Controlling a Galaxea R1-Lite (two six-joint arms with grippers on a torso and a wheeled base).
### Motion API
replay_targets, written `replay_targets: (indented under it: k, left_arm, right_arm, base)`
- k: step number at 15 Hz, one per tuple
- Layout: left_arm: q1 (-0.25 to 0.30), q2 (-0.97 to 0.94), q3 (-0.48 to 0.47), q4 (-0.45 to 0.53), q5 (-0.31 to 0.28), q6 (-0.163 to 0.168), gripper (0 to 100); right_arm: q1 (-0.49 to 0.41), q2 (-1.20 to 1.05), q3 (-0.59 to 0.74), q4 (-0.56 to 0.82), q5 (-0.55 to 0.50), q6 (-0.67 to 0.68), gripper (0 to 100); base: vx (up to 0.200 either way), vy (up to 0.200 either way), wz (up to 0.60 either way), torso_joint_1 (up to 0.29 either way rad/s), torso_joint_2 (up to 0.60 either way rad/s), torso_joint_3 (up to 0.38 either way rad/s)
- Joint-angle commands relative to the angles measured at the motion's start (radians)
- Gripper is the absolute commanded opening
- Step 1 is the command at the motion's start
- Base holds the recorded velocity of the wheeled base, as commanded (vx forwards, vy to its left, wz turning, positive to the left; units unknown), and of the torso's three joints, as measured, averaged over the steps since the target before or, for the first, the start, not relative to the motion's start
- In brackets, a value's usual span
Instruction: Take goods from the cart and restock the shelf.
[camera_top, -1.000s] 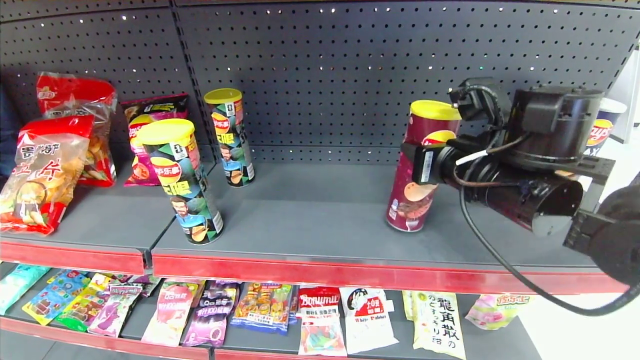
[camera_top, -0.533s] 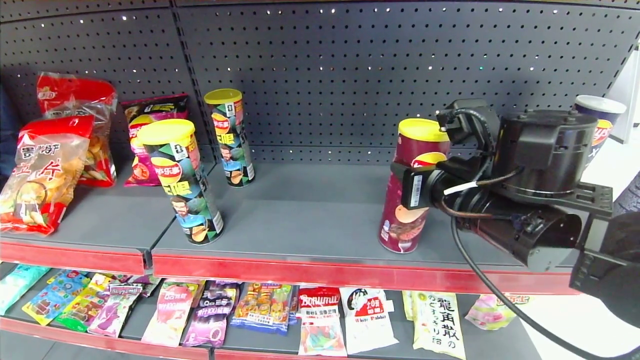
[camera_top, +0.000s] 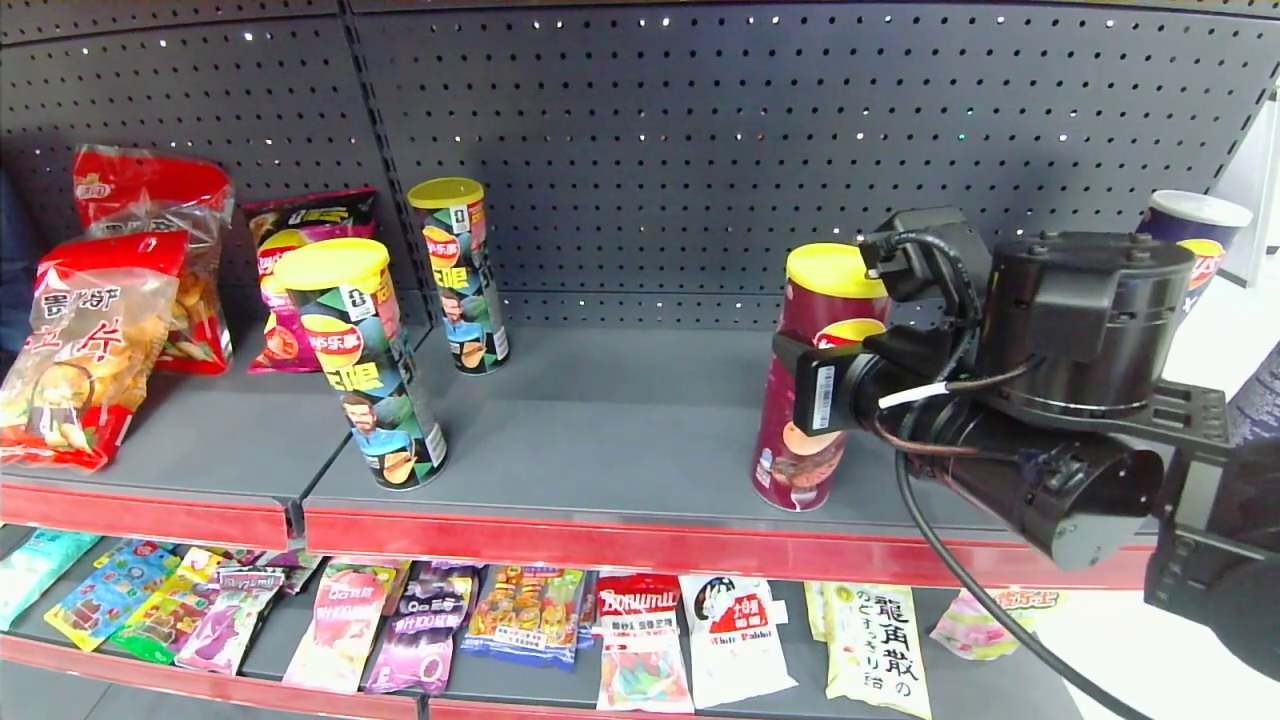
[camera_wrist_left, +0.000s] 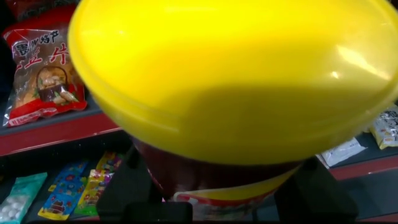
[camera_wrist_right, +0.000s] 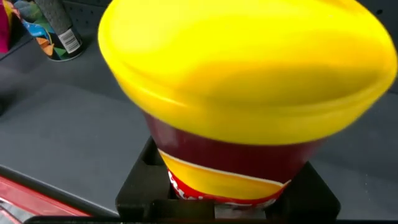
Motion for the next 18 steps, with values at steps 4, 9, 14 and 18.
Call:
replay_targets:
  k: [4,9,14,18]
  left_arm:
    - [0.0,0.004,-0.002,0.0,0.0,0.0,0]
    - [0.0,0.001,-0.001,0.0,0.0,0.0,0]
    - [0.0,-0.001,0.001,0.0,0.0,0.0,0]
    - [0.0,0.001,-0.002,0.0,0.0,0.0,0]
  right_arm:
    - [0.013,-0.006,0.008,0.0,0.002,-0.01,0]
    - [0.016,-0.01,0.007,-0.001,0.0,-0.029,0]
    - [0.022,-0.032,0.051,-0.027,0.0,-0.032,100]
    - [0.05,-0.119,0.131,-0.027,-0.018,-0.041,100]
  base:
    - [0.0,0.0,0.0,0.0,0.0,0.0]
    - [0.0,0.0,0.0,0.0,0.0,0.0]
    - [0.0,0.0,0.0,0.0,0.0,0.0]
    - [0.0,0.0,0.0,0.0,0.0,0.0]
